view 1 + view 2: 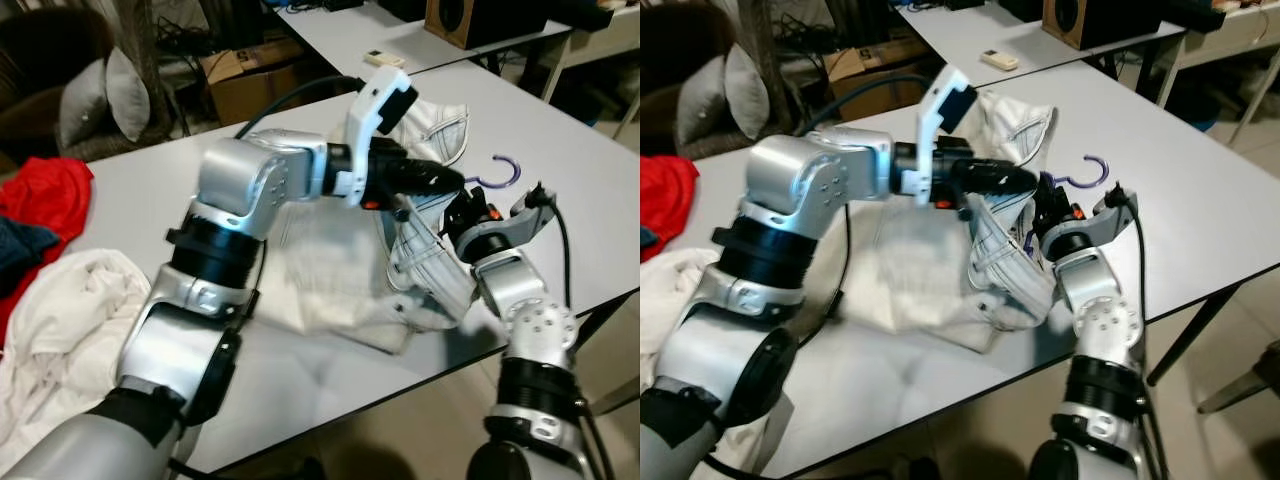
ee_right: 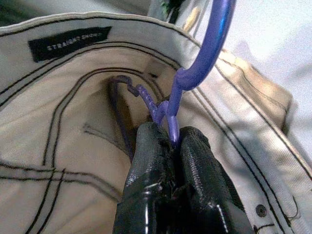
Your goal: Hang hanger
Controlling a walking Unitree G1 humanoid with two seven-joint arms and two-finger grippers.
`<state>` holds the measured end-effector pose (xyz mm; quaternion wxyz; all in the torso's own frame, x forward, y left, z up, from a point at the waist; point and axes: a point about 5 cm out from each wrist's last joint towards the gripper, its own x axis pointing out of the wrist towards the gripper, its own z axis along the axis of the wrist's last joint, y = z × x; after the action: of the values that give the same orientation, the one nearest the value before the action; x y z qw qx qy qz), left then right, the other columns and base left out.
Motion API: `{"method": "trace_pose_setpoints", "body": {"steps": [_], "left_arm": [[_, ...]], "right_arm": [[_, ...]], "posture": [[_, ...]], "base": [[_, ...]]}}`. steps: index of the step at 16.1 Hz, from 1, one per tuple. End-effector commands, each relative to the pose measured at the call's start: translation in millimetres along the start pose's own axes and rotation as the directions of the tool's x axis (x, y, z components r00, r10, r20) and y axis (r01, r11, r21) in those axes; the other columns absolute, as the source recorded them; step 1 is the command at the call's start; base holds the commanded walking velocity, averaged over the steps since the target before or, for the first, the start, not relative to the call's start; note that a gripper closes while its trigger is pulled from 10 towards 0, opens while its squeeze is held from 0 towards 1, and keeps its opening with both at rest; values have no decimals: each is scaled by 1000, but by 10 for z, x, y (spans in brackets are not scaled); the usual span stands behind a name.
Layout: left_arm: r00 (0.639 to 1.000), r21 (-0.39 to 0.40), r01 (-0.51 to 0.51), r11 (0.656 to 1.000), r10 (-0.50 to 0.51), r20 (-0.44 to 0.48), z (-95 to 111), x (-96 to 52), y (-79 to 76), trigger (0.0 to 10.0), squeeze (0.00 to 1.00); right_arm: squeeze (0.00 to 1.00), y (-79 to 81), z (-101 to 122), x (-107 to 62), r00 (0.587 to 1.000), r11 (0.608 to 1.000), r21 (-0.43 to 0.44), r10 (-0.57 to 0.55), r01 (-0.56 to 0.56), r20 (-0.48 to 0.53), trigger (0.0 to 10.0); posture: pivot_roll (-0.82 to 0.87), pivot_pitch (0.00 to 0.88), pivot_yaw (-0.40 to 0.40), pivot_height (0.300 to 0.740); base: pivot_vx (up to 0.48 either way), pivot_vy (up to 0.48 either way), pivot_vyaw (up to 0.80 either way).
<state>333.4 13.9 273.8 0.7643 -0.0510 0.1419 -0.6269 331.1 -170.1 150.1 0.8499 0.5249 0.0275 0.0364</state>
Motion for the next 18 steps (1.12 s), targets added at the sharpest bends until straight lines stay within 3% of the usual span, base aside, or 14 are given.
{"method": "trace_pose_setpoints", "body": {"steps": [1,3,5,6,7,8,10,12,13,14,15,16,18], "left_arm": [[998,14,29,999,-30,54,162,36,-70,0,0],[993,-13,-36,999,37,116,250,50,-16,0,0],[978,-69,-74,995,86,189,390,29,41,0,0],[965,-99,-75,992,97,245,512,-10,57,0,0],[947,-114,-97,989,128,296,629,-64,88,0,0],[917,-103,-183,978,207,340,741,-142,169,0,0],[843,-141,-349,926,376,384,839,-305,372,0,0],[736,-159,-544,824,560,380,819,-497,623,0,0],[712,-152,-588,795,597,369,779,-526,683,0,0],[669,-147,-656,741,660,342,678,-577,783,0,0],[625,-137,-718,682,719,303,545,-625,884,0,0],[569,-100,-792,603,787,239,331,-694,1001,0,0],[466,16,-884,467,879,96,-161,-829,1171,0,0]], "right_arm": [[0,30,-65,40,1000,1000,12,-23,23,-6,10000],[0,1,-176,11,997,998,-42,-57,55,-57,10000],[0,-129,-284,-50,986,990,-74,-131,124,-107,10000],[0,-274,-314,-113,973,979,-75,-198,190,-119,10000],[0,-363,-316,-175,964,970,-86,-235,226,-127,10000],[0,-395,-302,-249,959,966,-100,-249,237,-134,10000],[0,-330,-249,-365,963,970,-119,-229,213,-144,10000],[0,-132,-167,-522,973,981,-118,-170,153,-155,10000],[0,-69,-147,-561,976,984,-117,-152,135,-157,10000],[0,37,-104,-618,980,987,-124,-122,103,-156,10000],[0,148,-47,-676,984,988,-136,-95,75,-149,10000],[0,292,45,-730,990,988,-148,-61,42,-126,10000],[0,586,188,-800,996,989,-145,17,-30,-92,10000]], "posture": [[-33,0,205,740],[-34,0,212,740],[-36,0,212,740],[-38,0,207,740],[-38,0,207,740],[-41,0,194,740],[-45,0,184,740],[-58,0,169,740],[-64,0,169,740],[-72,0,169,740],[-83,0,168,740],[-86,0,168,740],[-109,0,165,740]], "base": [[0,0,0],[0,0,0],[0,0,0],[0,0,0],[0,0,0],[0,0,0],[0,0,0],[0,0,0],[0,0,0],[0,0,0],[0,0,0],[0,0,0],[0,0,0]]}}
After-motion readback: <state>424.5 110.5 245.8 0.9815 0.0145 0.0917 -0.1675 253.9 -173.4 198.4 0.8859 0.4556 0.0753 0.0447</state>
